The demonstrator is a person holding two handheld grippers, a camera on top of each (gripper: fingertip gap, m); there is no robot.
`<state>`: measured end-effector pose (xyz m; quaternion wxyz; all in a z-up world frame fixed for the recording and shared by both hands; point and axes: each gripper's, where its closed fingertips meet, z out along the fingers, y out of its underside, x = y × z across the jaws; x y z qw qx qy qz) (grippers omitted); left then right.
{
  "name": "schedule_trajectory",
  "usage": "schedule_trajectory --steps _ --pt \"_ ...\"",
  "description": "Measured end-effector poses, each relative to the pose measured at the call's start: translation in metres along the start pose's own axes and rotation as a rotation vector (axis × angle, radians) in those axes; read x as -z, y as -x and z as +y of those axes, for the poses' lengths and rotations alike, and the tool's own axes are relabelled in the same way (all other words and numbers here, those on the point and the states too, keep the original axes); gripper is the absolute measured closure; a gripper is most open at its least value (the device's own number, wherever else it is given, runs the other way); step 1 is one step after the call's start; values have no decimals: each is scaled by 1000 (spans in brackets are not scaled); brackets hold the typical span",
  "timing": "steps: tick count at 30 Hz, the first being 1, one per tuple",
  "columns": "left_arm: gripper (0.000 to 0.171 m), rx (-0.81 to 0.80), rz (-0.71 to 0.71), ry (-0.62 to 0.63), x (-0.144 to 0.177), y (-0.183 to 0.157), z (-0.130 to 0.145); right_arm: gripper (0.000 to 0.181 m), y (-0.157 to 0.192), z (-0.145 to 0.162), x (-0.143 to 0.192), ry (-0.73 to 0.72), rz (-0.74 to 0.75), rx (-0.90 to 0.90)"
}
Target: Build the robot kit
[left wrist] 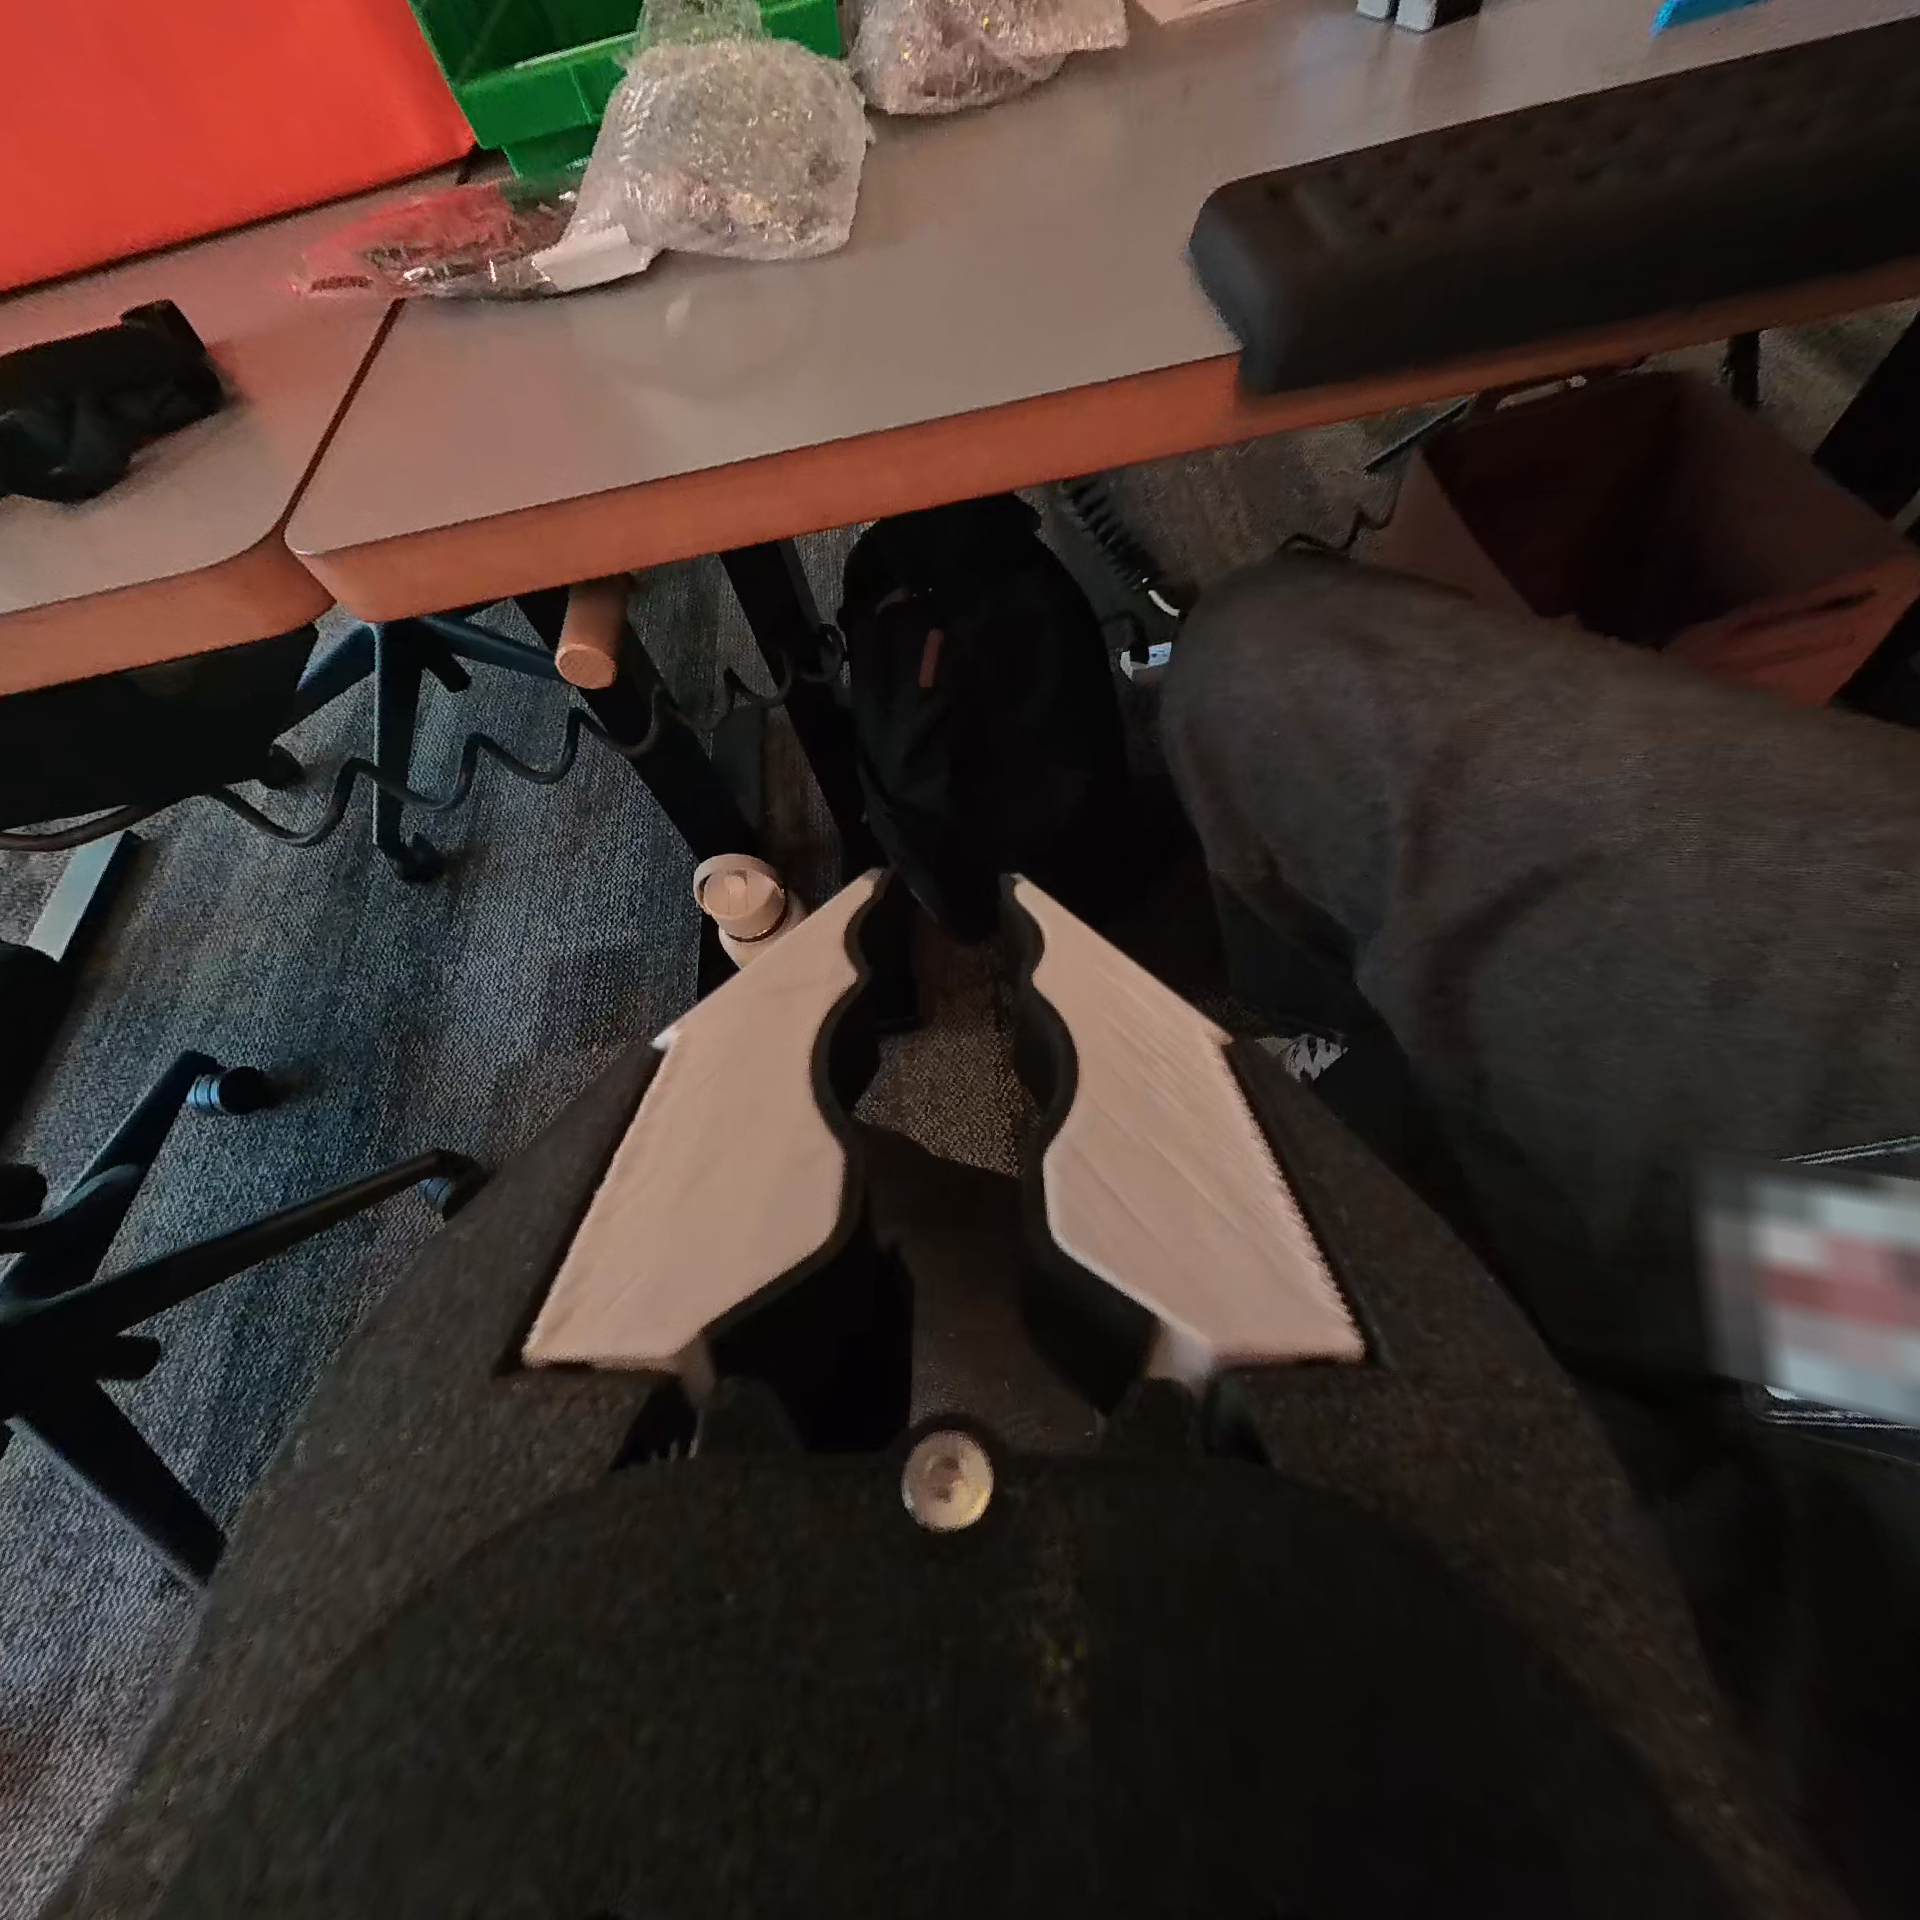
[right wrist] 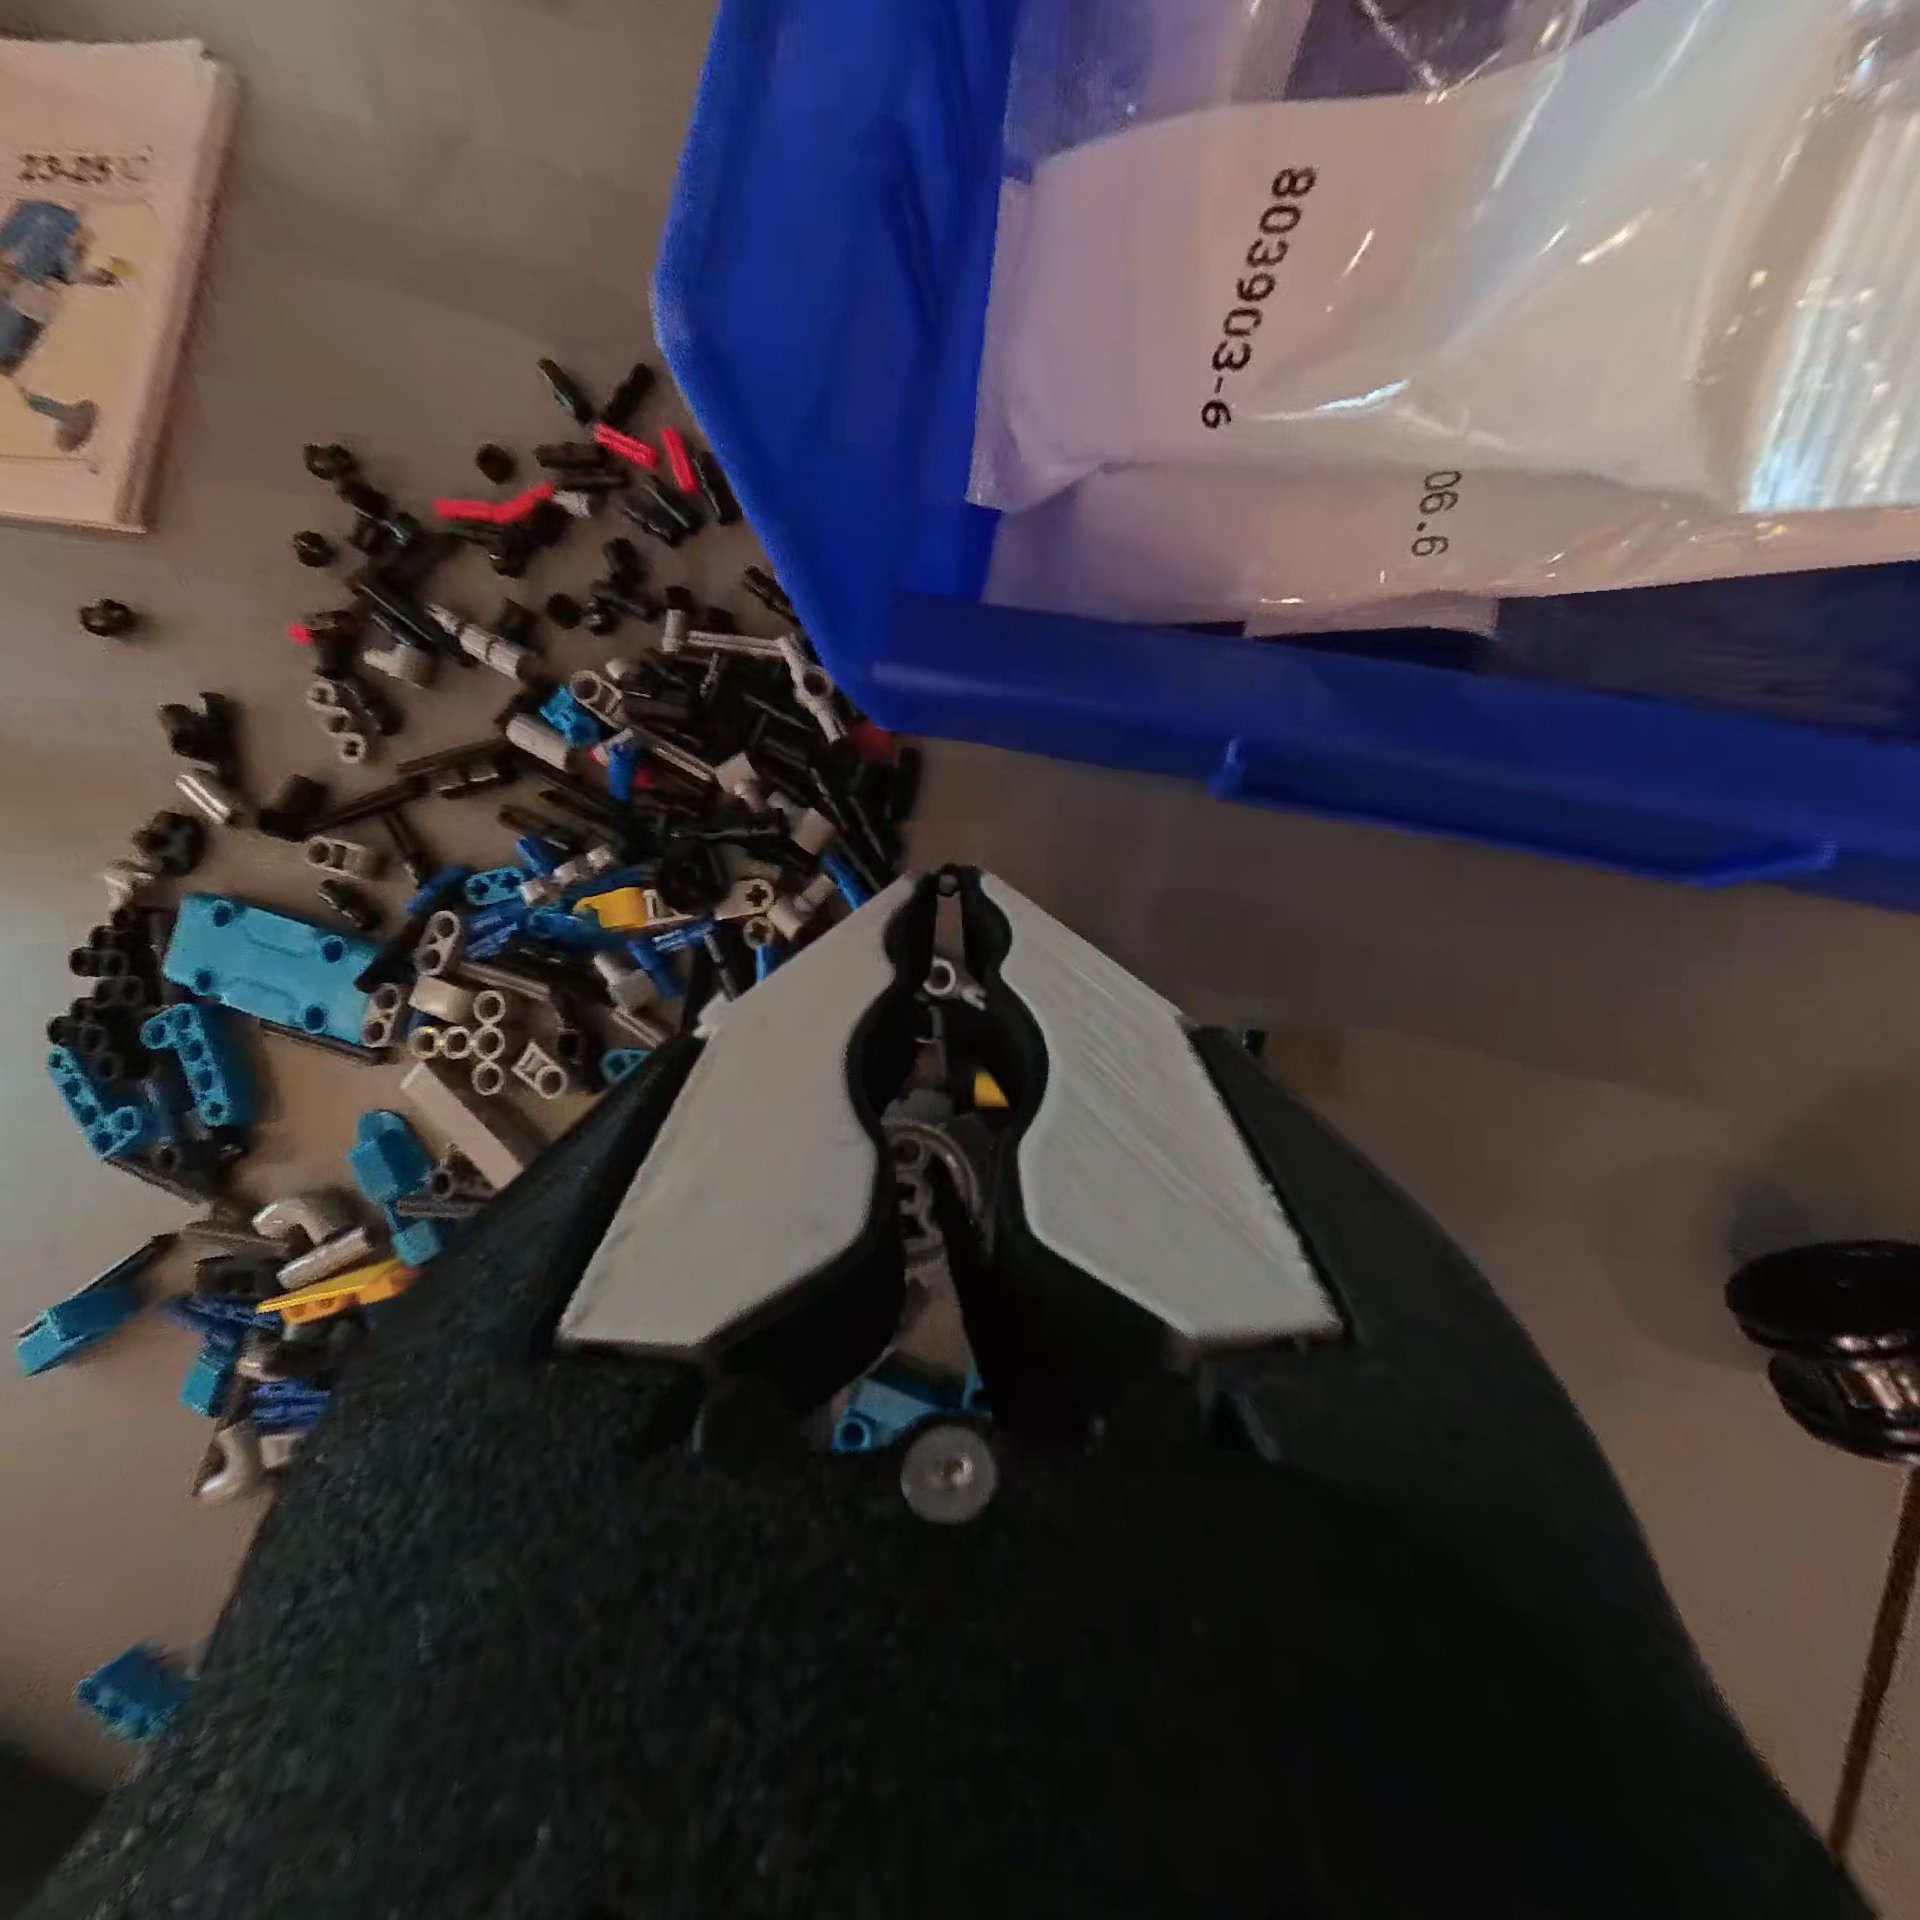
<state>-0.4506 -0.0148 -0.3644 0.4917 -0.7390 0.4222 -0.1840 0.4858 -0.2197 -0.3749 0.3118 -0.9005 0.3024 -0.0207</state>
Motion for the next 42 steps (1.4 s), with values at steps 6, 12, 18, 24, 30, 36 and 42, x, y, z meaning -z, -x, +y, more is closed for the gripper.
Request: schedule_trajectory --steps 6,12,18,24,30,36,42 --pt "152 -5 6 13 -5 2 2 177 -2 0 -13 81 30 40" --pt "152 -13 2 15 -2 2 4 162 -4 -6 -2 98 60 73" --pt "152 8 8 8 -3 8 3 155 26 -29 73 -179 -65 14" --pt "152 29 37 25 -11 3 2 154 132 23 193 -522 -206 50" --pt "152 76 113 21 -38 -15 -16 157 268 129 240 -610 -359 39" --pt "147 168 243 13 -74 -56 -40 157 399 209 223 -524 -645 77" --pt "145 358 324 -76 -67 -106 -69 157 432 272 206 -461 -656 209"
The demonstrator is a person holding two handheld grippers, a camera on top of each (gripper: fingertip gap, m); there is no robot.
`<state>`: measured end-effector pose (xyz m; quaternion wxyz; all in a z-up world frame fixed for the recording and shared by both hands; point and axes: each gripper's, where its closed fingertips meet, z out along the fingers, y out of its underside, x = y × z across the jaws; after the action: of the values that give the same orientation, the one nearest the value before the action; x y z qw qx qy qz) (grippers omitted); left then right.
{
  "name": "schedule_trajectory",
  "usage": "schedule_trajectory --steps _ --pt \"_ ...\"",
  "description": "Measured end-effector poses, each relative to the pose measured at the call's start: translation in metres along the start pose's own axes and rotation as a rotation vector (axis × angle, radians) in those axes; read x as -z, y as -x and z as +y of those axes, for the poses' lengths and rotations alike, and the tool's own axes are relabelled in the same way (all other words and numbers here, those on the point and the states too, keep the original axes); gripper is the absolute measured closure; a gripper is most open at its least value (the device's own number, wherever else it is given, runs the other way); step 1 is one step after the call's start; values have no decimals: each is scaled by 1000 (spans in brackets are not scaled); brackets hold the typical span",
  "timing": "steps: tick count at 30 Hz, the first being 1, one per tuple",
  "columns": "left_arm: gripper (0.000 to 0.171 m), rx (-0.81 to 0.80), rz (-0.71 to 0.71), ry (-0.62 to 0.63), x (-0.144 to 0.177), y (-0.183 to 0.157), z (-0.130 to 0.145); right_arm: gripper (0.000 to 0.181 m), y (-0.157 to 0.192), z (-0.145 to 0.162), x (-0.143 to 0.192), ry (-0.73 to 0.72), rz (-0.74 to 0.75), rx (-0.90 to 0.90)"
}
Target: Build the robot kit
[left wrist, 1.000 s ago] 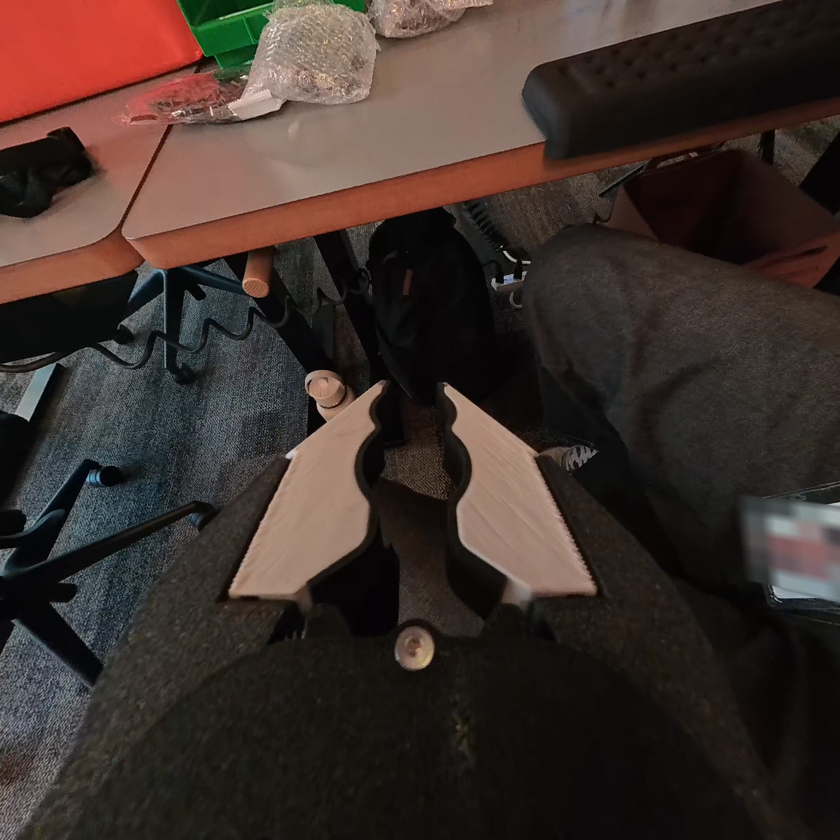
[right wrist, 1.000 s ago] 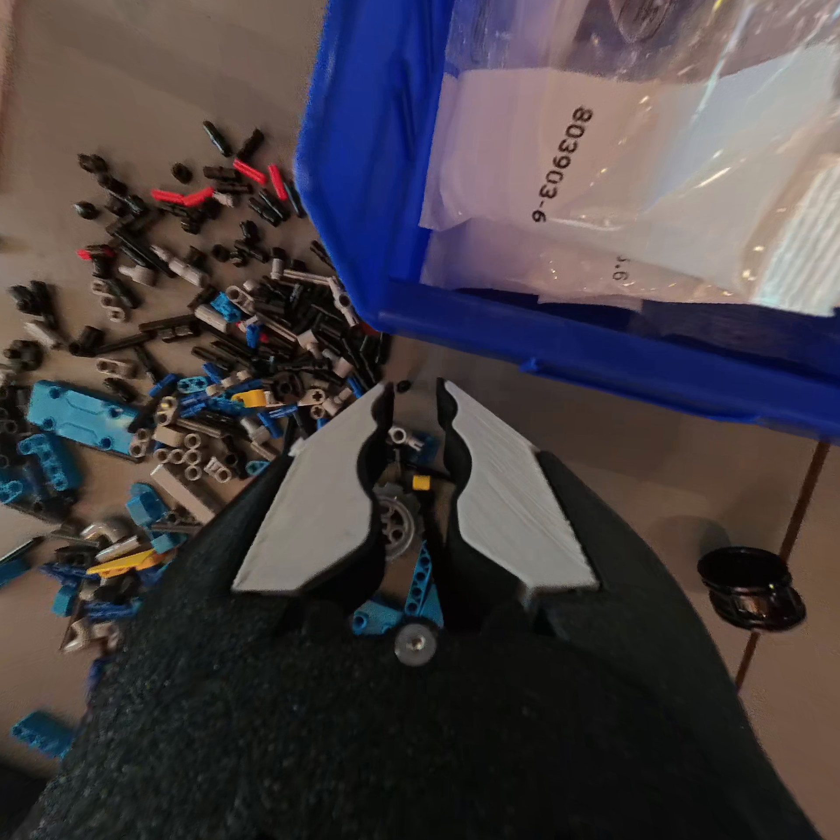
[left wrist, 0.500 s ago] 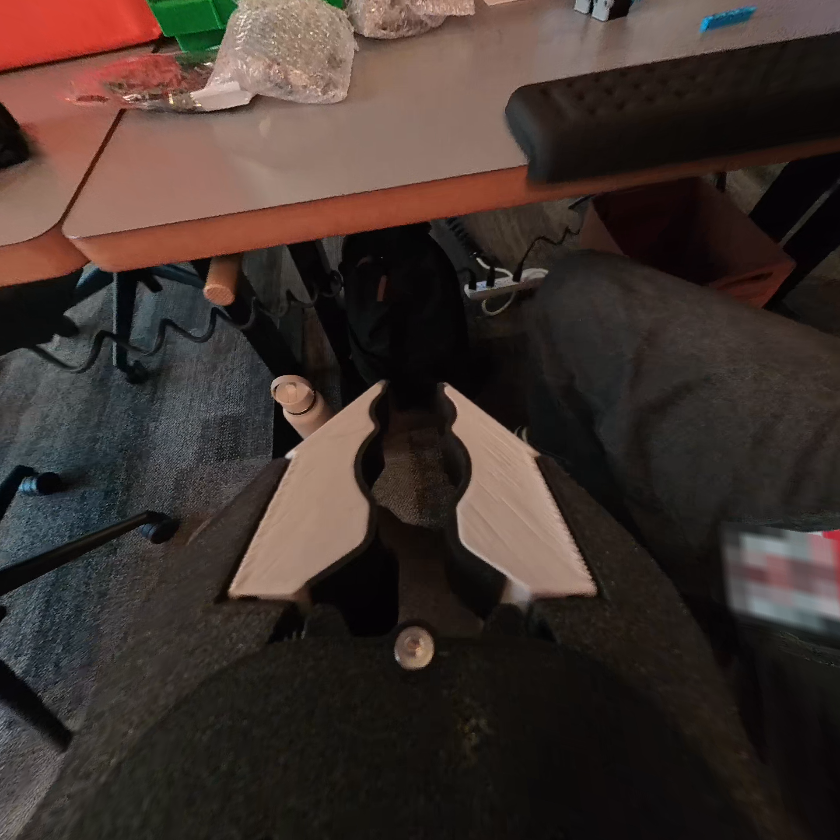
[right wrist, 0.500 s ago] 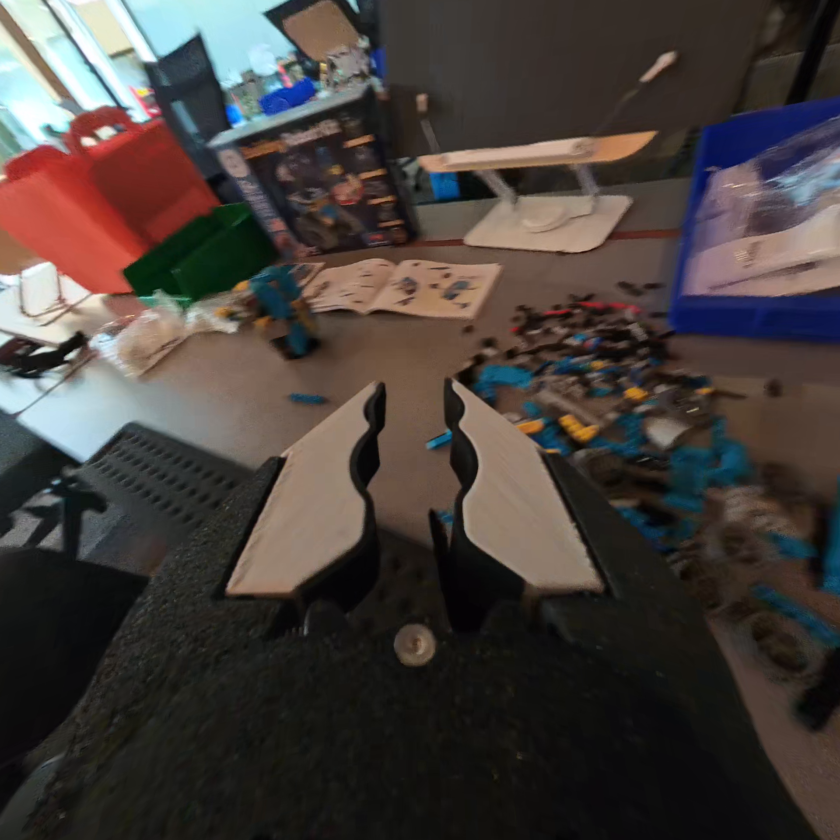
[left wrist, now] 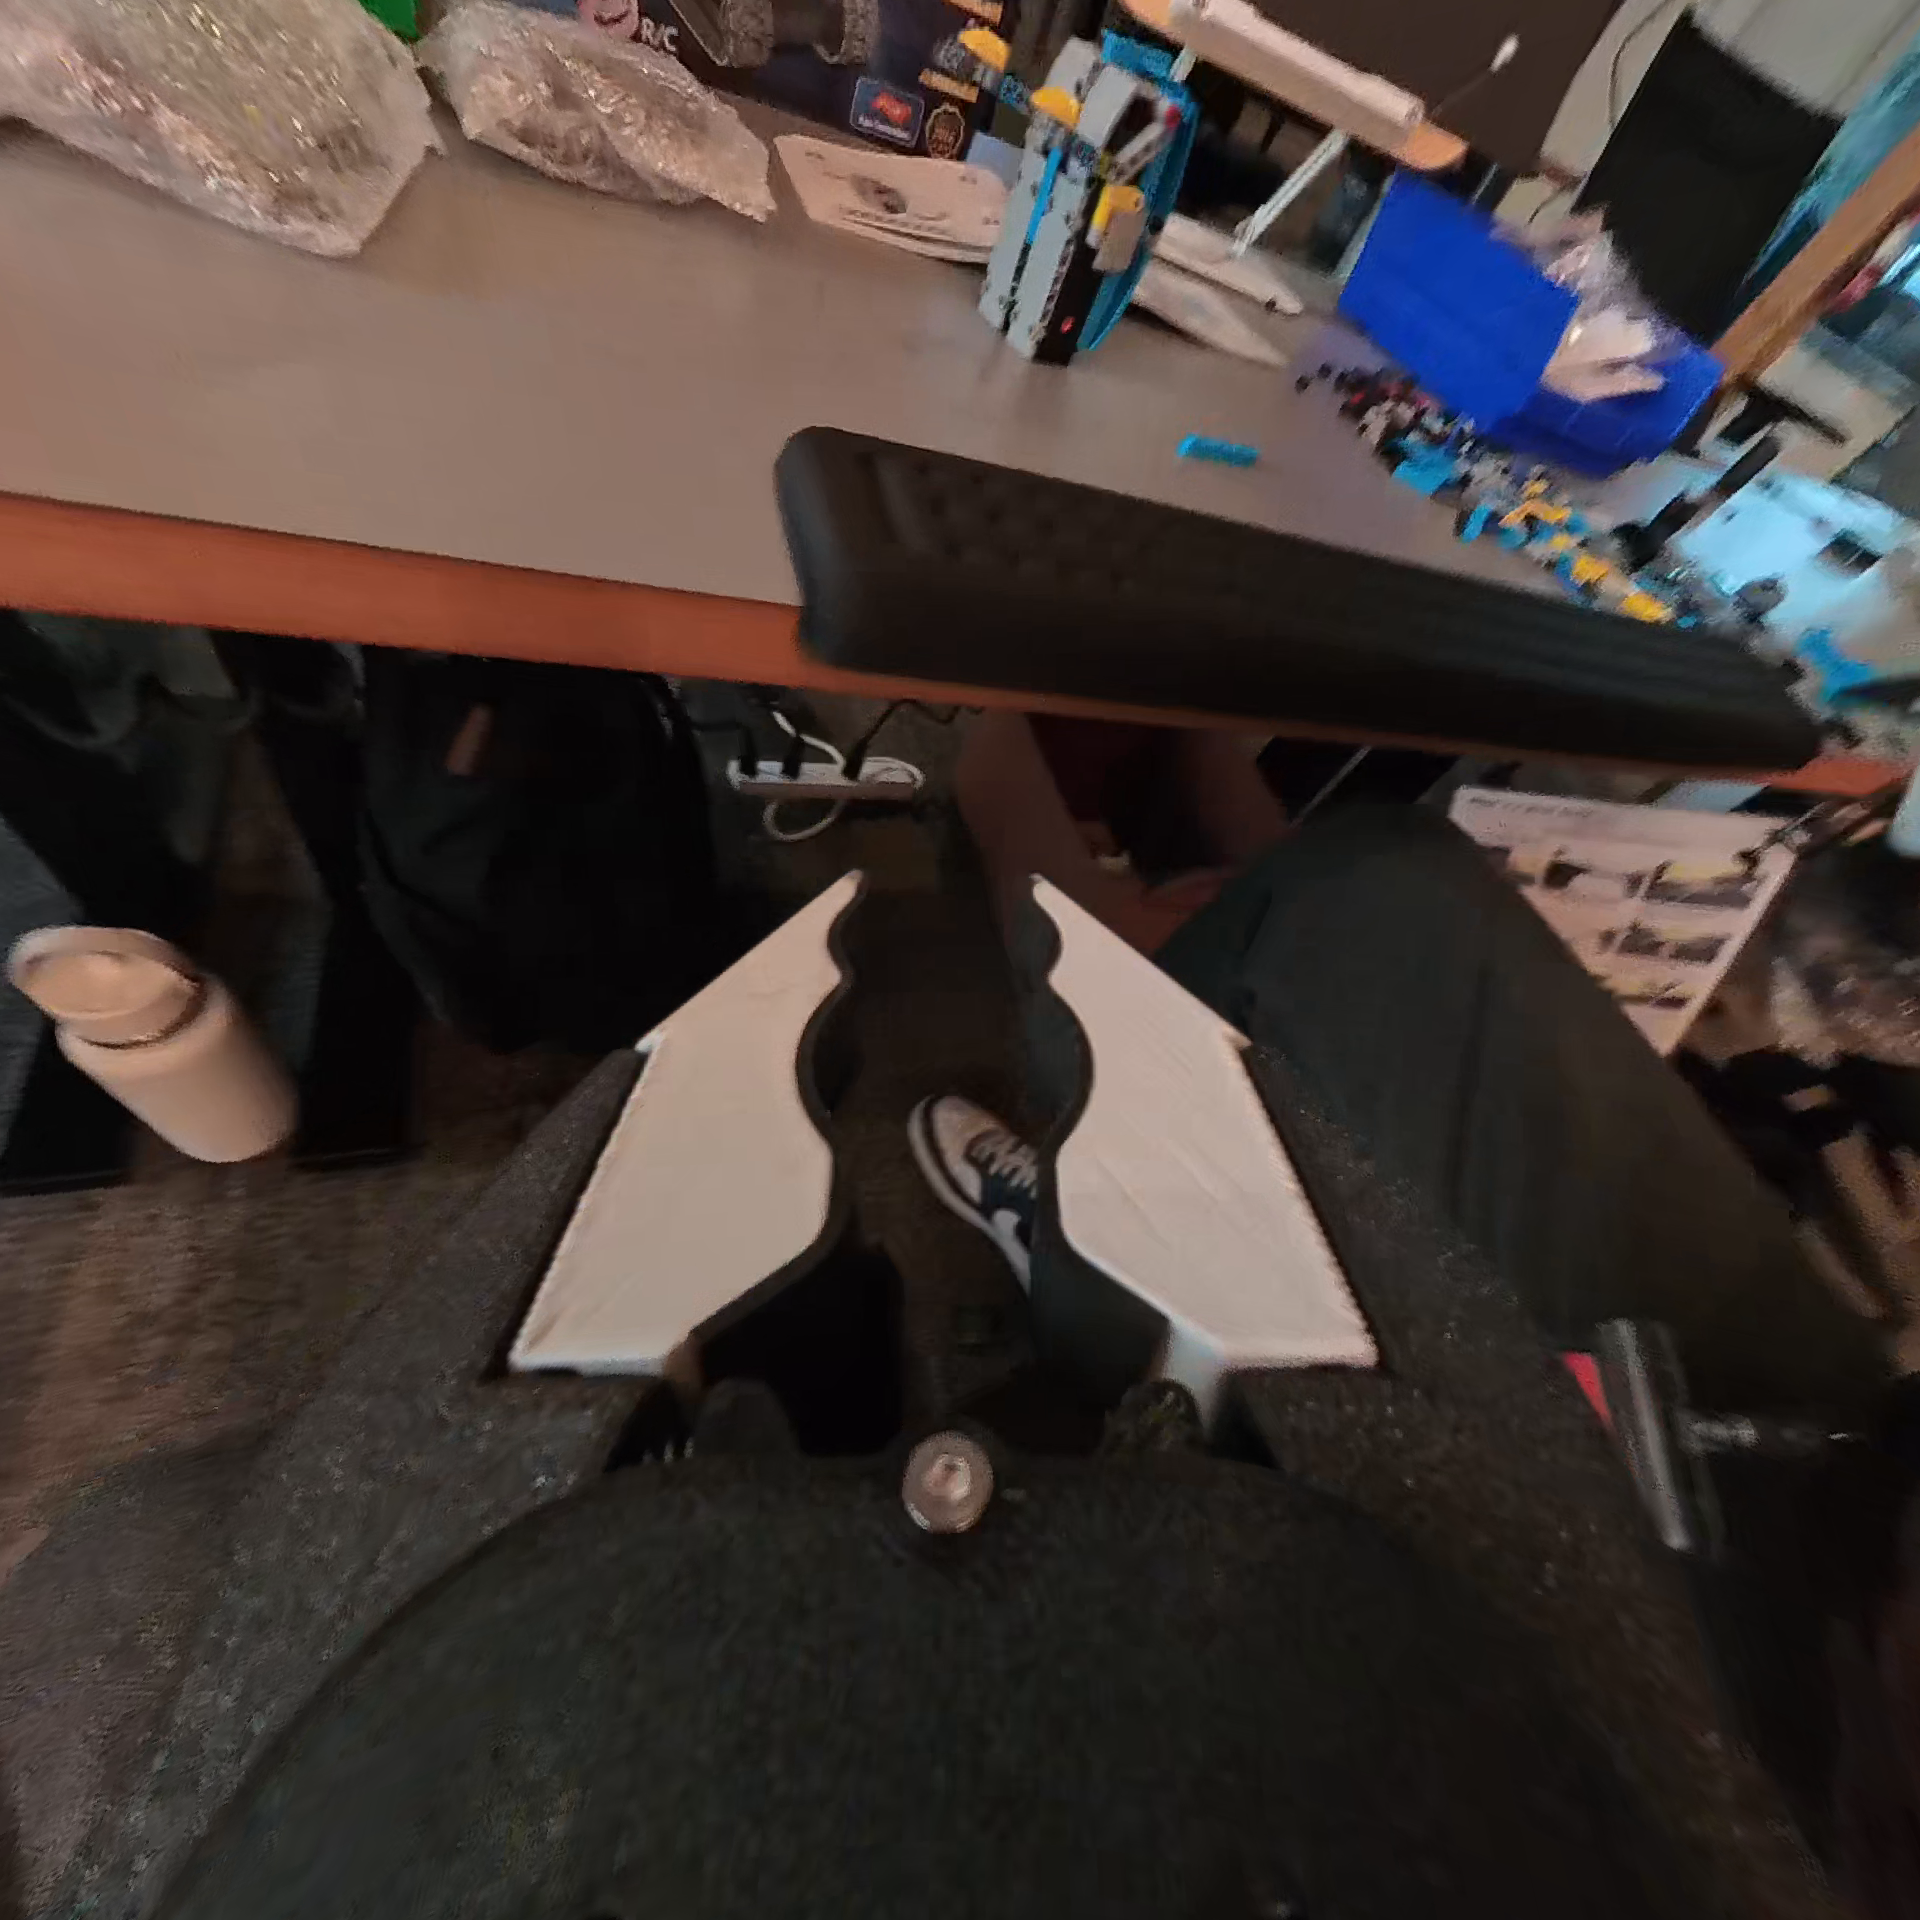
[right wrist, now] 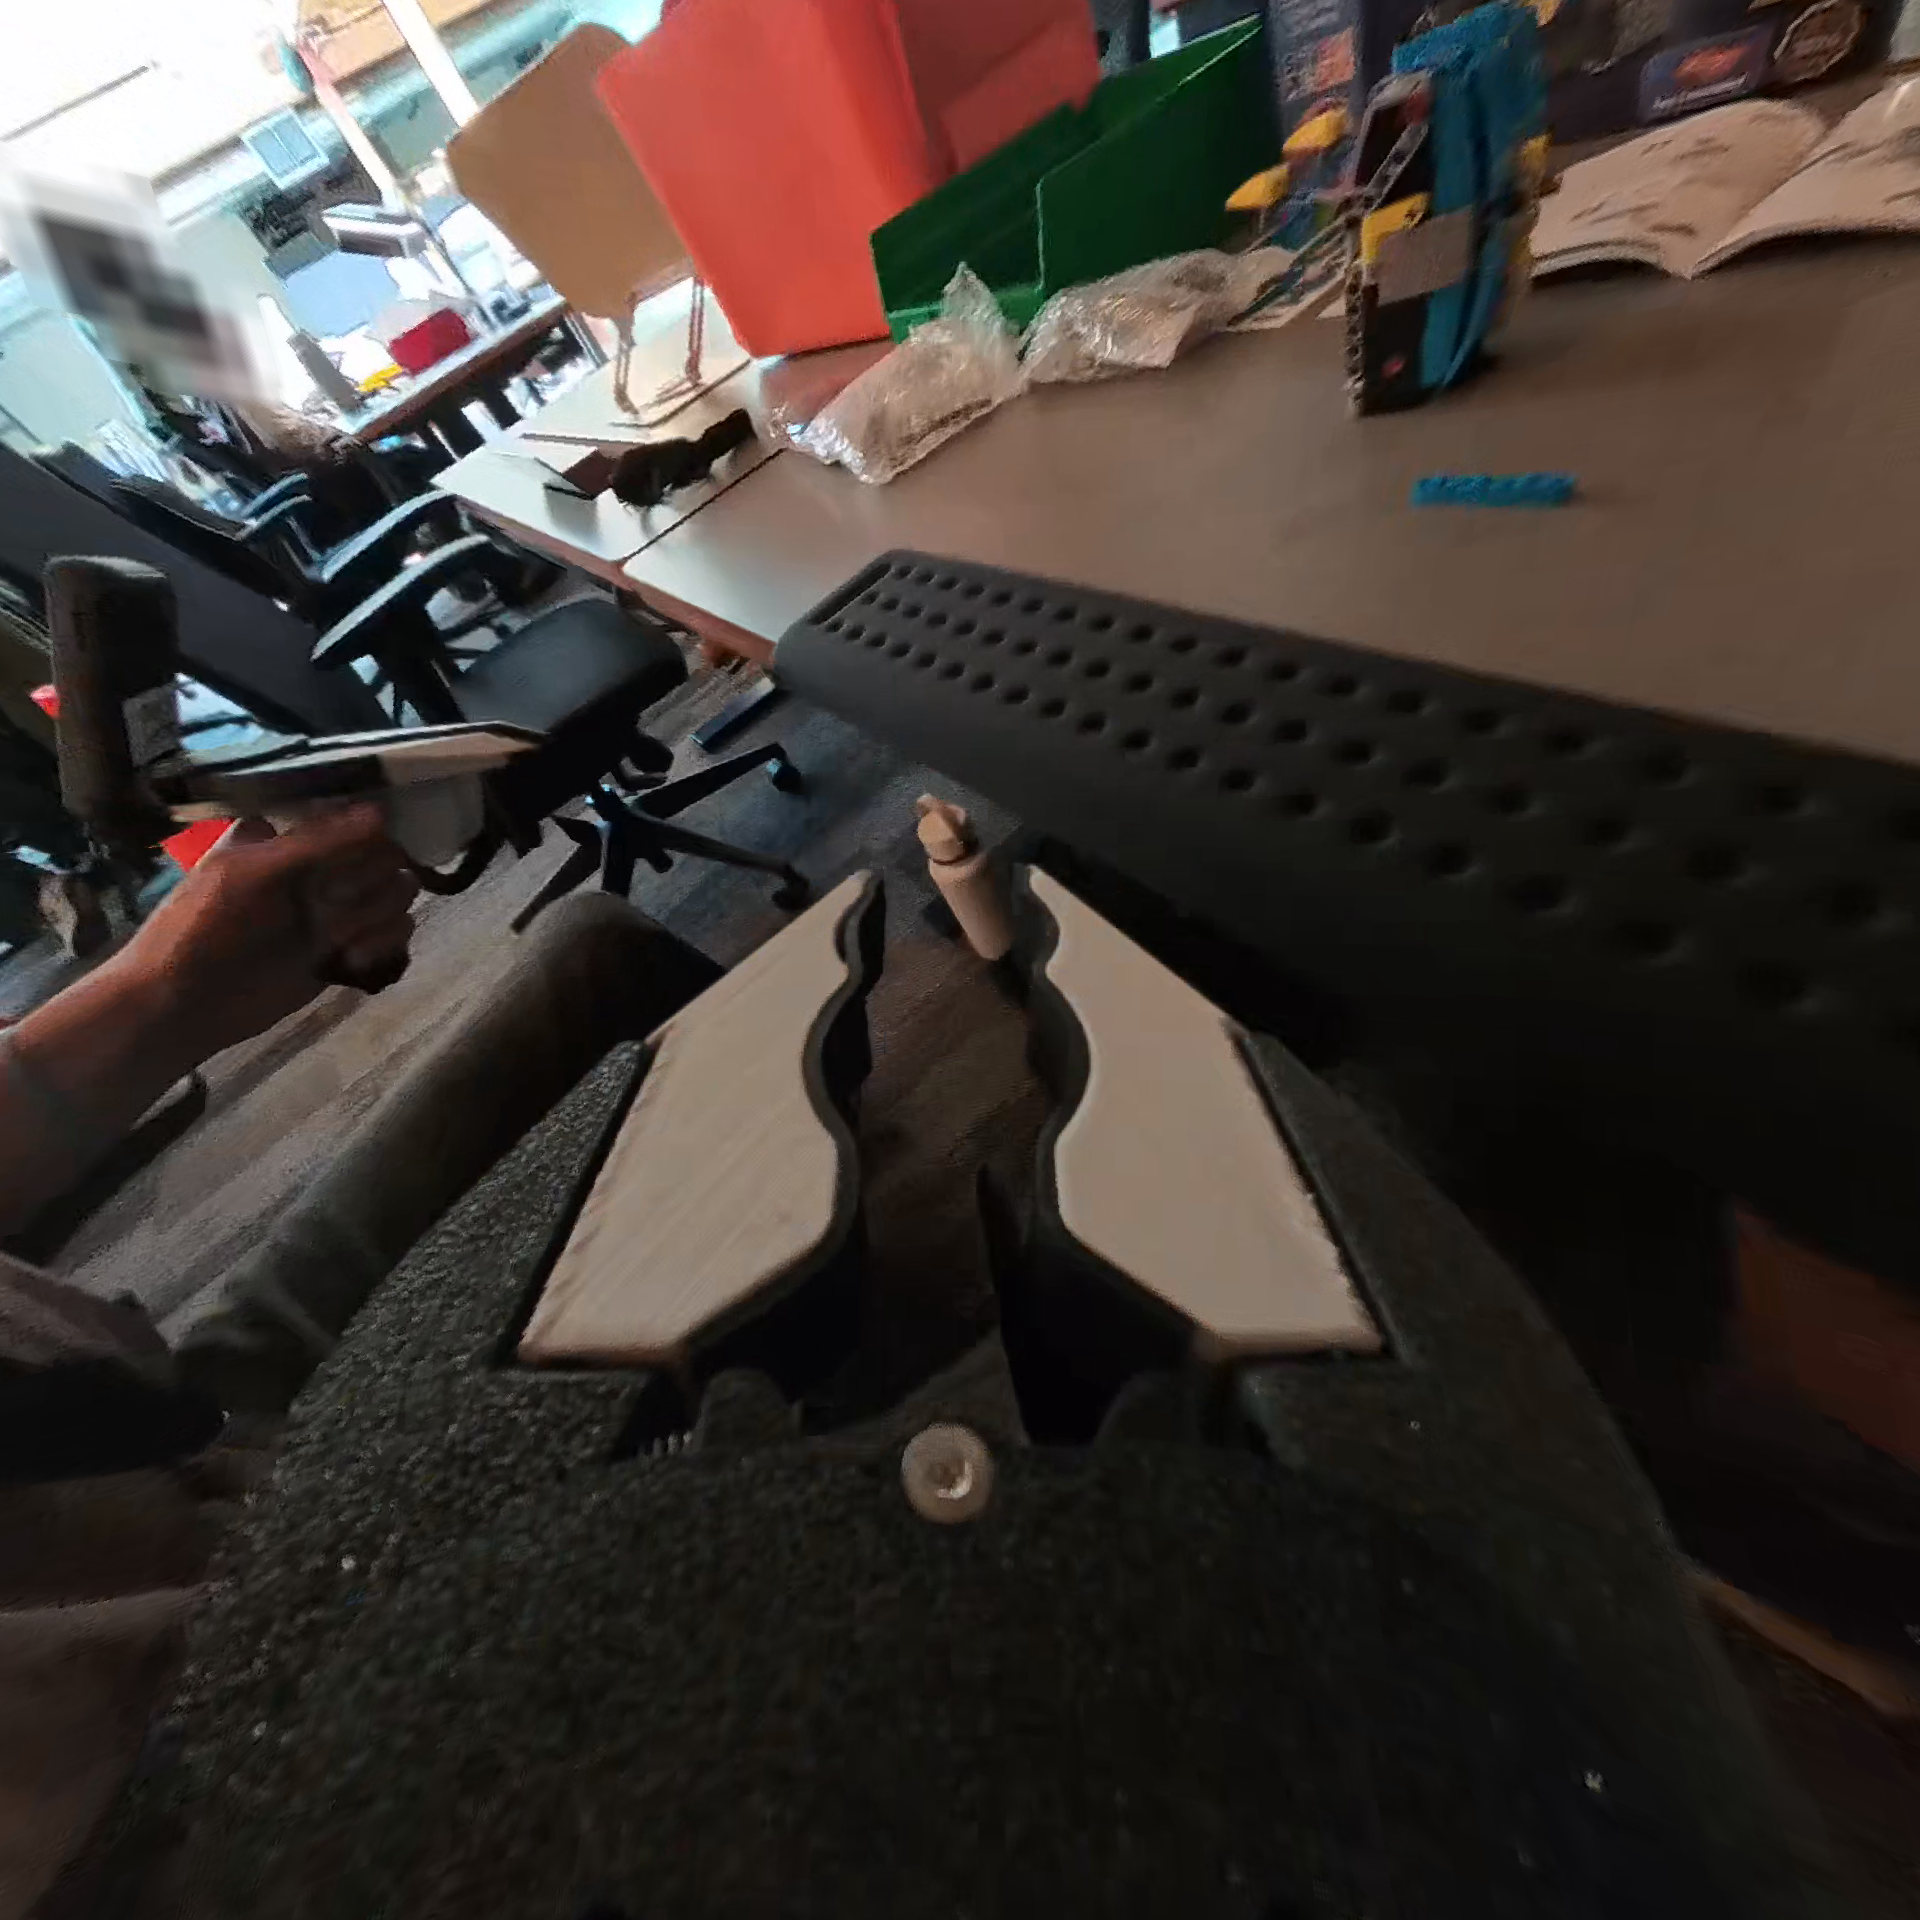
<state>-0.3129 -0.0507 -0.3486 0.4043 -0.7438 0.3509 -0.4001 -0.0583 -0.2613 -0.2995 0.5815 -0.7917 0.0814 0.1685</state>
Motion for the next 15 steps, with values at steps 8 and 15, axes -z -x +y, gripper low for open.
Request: schedule_trajectory --steps 8,15 --pt "144 160 -57 -109 23 -54 12 158 0 59 43 1 11 17" --pt "142 39 -164 -56 17 -81 27 158 -19 54 86 -19 25 78"
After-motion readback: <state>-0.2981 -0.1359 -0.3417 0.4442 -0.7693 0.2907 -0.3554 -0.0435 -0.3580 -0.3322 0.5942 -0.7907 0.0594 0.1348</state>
